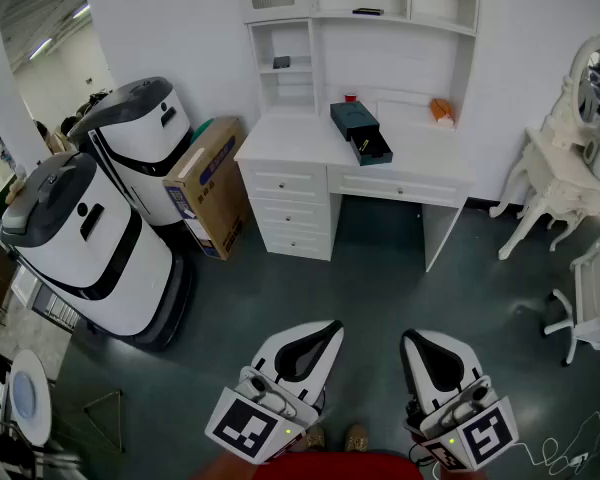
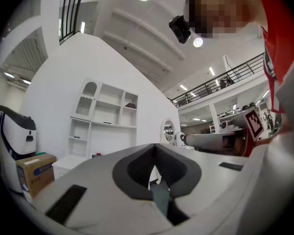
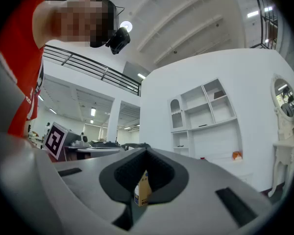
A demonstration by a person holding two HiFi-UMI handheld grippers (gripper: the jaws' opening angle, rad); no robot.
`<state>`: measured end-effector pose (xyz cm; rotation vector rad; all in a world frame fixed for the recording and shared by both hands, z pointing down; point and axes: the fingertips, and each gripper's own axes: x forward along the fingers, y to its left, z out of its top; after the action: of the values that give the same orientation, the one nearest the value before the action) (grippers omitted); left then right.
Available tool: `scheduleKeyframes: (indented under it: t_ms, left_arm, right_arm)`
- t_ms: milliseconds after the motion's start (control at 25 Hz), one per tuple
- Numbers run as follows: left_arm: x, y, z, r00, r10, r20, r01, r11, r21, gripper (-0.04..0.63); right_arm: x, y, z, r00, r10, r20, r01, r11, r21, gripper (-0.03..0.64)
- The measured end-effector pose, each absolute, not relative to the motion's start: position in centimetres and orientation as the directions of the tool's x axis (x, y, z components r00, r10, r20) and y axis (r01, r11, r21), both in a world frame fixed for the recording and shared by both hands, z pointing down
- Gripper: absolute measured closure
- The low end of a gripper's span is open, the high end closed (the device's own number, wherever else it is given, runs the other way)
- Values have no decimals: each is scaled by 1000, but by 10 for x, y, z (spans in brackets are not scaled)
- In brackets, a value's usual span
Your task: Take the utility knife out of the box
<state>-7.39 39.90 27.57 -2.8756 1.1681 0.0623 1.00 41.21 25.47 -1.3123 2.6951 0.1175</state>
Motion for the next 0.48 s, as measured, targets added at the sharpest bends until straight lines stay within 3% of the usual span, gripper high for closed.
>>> scheduleKeyframes:
  t_ms: [480]
  left_arm:
    - [-72, 397, 276, 720, -693, -41, -694, -719, -38, 588]
  right_arm:
    - [8, 407, 254, -614, -772, -165, -783, 621, 8, 624]
